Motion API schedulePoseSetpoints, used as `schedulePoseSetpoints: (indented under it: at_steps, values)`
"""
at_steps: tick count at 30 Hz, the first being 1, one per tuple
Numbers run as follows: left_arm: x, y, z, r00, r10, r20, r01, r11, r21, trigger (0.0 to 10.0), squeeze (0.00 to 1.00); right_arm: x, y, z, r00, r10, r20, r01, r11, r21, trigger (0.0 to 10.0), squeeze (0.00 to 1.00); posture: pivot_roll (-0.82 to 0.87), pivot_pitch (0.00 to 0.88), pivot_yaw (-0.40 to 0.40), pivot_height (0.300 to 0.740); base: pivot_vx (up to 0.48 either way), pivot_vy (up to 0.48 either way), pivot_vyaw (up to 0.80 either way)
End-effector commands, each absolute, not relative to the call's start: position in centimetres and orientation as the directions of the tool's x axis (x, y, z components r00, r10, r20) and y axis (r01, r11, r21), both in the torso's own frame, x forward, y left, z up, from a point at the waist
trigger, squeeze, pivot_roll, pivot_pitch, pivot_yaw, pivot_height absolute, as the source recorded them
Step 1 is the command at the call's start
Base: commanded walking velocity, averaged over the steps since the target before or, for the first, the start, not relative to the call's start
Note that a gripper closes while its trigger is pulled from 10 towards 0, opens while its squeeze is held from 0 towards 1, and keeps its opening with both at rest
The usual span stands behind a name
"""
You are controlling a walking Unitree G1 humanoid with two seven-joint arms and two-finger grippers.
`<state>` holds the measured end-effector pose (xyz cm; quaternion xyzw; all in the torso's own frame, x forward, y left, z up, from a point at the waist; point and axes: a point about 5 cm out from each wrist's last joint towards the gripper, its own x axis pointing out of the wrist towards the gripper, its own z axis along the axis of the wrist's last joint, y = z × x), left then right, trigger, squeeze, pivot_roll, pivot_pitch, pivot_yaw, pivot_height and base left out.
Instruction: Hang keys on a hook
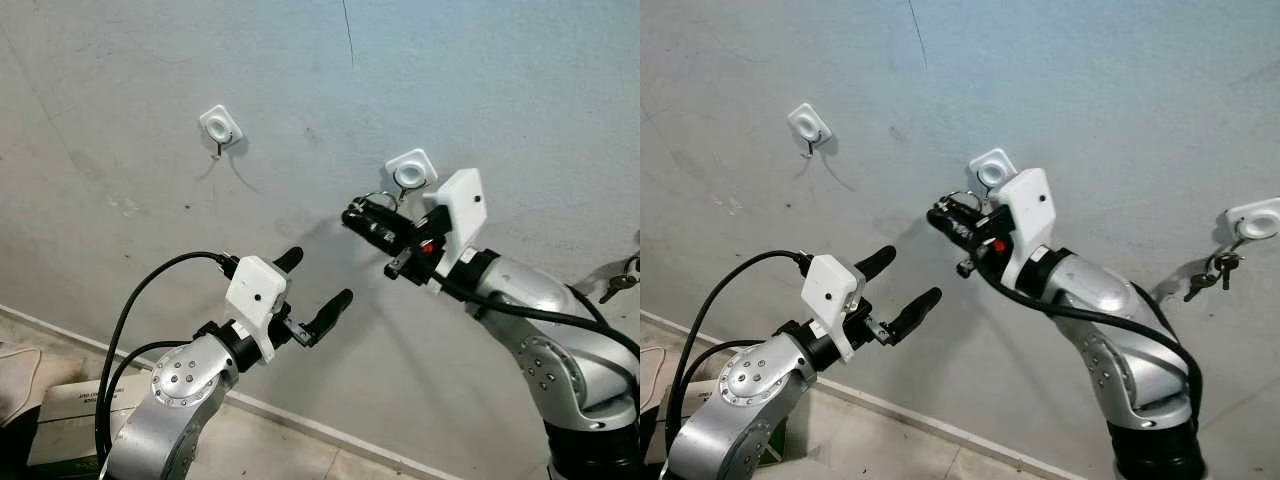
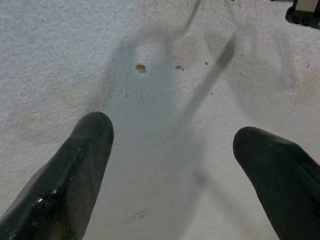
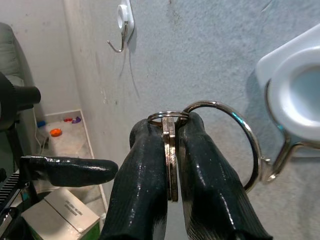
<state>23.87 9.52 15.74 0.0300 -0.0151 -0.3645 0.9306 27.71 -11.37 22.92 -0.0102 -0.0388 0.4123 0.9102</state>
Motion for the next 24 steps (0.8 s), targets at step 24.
schedulePoseSetpoints:
  at_steps: [24]
  values:
    - [23.9, 9.5, 15.7, 0.726, -0.688, -0.007, 0.686, 0.723, 0.079, 10.0, 0.0, 27.9, -12.6, 21.2, 0.663, 0.748, 0.038, -0.748, 0.658, 0.084, 10.0, 0.0, 0.08, 0.035, 0.008, 0.74, 0.0, 0.0, 0.0]
